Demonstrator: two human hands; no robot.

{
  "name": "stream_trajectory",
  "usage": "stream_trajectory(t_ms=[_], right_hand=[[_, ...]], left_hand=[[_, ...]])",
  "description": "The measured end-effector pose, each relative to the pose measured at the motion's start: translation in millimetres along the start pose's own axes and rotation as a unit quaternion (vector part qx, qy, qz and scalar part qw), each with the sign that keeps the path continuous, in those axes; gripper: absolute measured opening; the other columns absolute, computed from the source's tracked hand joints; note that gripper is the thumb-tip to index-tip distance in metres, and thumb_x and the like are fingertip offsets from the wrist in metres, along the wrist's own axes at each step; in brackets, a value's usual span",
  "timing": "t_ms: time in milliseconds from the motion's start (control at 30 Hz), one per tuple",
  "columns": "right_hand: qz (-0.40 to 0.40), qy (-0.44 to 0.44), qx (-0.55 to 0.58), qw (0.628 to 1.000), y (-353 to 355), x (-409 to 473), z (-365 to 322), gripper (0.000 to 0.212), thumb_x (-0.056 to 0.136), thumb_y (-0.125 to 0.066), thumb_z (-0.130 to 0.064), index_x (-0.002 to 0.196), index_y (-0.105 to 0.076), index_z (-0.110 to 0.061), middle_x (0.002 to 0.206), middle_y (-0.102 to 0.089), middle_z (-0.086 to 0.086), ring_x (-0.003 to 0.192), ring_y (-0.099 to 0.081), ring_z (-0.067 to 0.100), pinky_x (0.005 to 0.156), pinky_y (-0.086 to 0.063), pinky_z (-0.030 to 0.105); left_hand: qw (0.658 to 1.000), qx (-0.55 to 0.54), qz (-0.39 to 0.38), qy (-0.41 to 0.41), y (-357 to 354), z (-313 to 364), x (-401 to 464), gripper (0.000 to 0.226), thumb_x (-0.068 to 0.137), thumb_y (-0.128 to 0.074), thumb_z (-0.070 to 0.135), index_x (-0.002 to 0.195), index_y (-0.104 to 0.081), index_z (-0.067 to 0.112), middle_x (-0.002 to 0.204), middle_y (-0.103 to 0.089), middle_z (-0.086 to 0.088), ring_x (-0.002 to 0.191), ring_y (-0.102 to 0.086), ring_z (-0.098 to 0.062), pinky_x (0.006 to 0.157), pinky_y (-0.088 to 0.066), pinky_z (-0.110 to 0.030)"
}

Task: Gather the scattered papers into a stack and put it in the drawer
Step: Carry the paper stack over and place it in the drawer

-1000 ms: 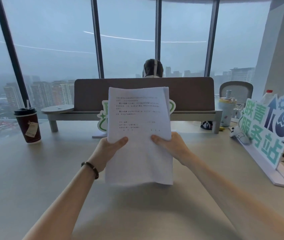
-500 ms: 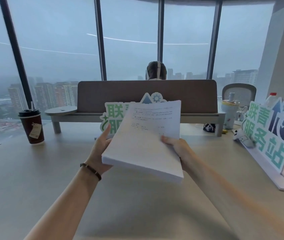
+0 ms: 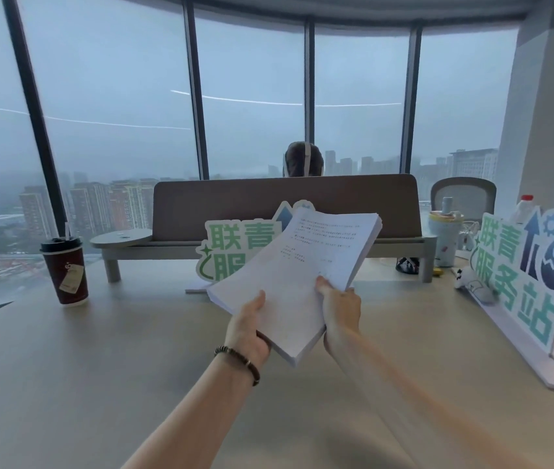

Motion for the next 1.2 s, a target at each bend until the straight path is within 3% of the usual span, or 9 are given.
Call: stream_trajectory(t_ms=[100,233,400,567,700,833,1000,1133,1200], right_hand=[[-0.002,-0.009,0.005,1.000,0.2,-1.8,-0.9,0.018,0.086,-0.073,-0.027,0.091,-0.056,-0.022,0.101,-0.070,0.003,0.088,-0.071,0.025,0.084,-0.059,0.041],[-0.033,-0.025,0.000,0.999,-5.4,-3.9,-2.3,0.013,0.089,-0.070,-0.028,0.098,-0.061,-0.024,0.105,-0.071,0.000,0.094,-0.070,0.022,0.086,-0.058,0.041],[-0.120,-0.077,0.008,0.990,-13.1,-2.7,-7.7,0.017,0.095,-0.064,-0.033,0.109,-0.062,-0.025,0.108,-0.072,0.005,0.098,-0.069,0.023,0.073,-0.060,0.038],[-0.076,-0.077,0.033,0.994,15.5,35.0,-36.0,0.025,0.095,-0.062,-0.020,0.117,-0.060,-0.007,0.102,-0.071,0.010,0.087,-0.069,0.023,0.070,-0.058,0.035],[-0.107,-0.052,-0.114,0.986,29.0,69.6,-57.0,0.034,0.085,-0.069,-0.006,0.118,-0.068,-0.010,0.107,-0.074,0.007,0.095,-0.070,0.021,0.070,-0.058,0.032],[-0.223,-0.080,-0.302,0.923,10.4,79.7,-60.1,0.025,0.088,-0.067,-0.009,0.112,-0.072,-0.012,0.108,-0.076,0.002,0.100,-0.072,0.020,0.081,-0.058,0.033],[-0.278,-0.128,-0.290,0.907,-15.2,85.4,-32.8,0.019,0.100,-0.057,-0.027,0.117,-0.058,-0.018,0.114,-0.074,0.004,0.102,-0.072,0.026,0.090,-0.057,0.045],[-0.277,-0.080,-0.303,0.908,-35.5,93.2,-7.2,0.011,0.104,-0.050,-0.026,0.114,-0.055,-0.025,0.116,-0.071,-0.004,0.093,-0.073,0.015,0.075,-0.058,0.030],[-0.280,-0.075,-0.296,0.910,-43.8,99.8,7.9,0.016,0.103,-0.051,-0.026,0.118,-0.054,-0.024,0.116,-0.070,-0.004,0.096,-0.073,0.017,0.081,-0.059,0.035]], left_hand=[[0.999,0.034,0.014,-0.039,10.8,5.7,8.6,0.039,0.088,-0.072,0.015,0.124,-0.061,0.006,0.111,-0.074,-0.013,0.103,-0.070,-0.033,0.092,-0.055,-0.052],[0.991,0.066,0.044,-0.111,14.6,17.5,6.8,0.026,0.088,-0.071,0.008,0.113,-0.064,0.007,0.111,-0.073,-0.012,0.097,-0.070,-0.030,0.085,-0.058,-0.045],[0.989,0.076,0.047,-0.115,24.9,37.7,7.5,0.022,0.089,-0.069,0.005,0.110,-0.063,0.010,0.115,-0.071,-0.013,0.104,-0.068,-0.033,0.092,-0.055,-0.049],[0.981,0.147,0.031,-0.119,39.5,70.0,5.8,0.026,0.090,-0.069,0.009,0.115,-0.065,0.007,0.111,-0.073,-0.013,0.097,-0.070,-0.034,0.075,-0.059,-0.042],[0.976,0.188,0.016,-0.109,48.3,93.5,10.3,0.027,0.088,-0.069,0.012,0.114,-0.064,0.006,0.106,-0.075,-0.015,0.090,-0.071,-0.036,0.067,-0.060,-0.042],[0.971,0.219,0.005,-0.096,56.3,107.3,22.7,0.030,0.087,-0.070,0.014,0.114,-0.065,0.003,0.102,-0.075,-0.016,0.083,-0.073,-0.035,0.063,-0.061,-0.042],[0.966,0.247,0.001,-0.076,67.3,110.1,35.8,0.027,0.087,-0.068,0.014,0.111,-0.066,0.001,0.103,-0.075,-0.019,0.080,-0.073,-0.035,0.068,-0.062,-0.045],[0.967,0.246,0.020,-0.061,82.9,112.3,47.6,0.028,0.088,-0.067,0.012,0.114,-0.064,0.001,0.100,-0.075,-0.019,0.077,-0.073,-0.034,0.061,-0.061,-0.041],[0.966,0.250,0.034,-0.052,91.3,114.0,52.7,0.029,0.088,-0.067,0.012,0.115,-0.064,0.001,0.103,-0.074,-0.020,0.078,-0.073,-0.036,0.060,-0.062,-0.041]])
Point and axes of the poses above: each hand's wrist, its own x-axis towards the middle knuckle, its own y-axis out of the back of the hand, z = x × y, the point moved 7 cm from there along x, towards the middle knuckle
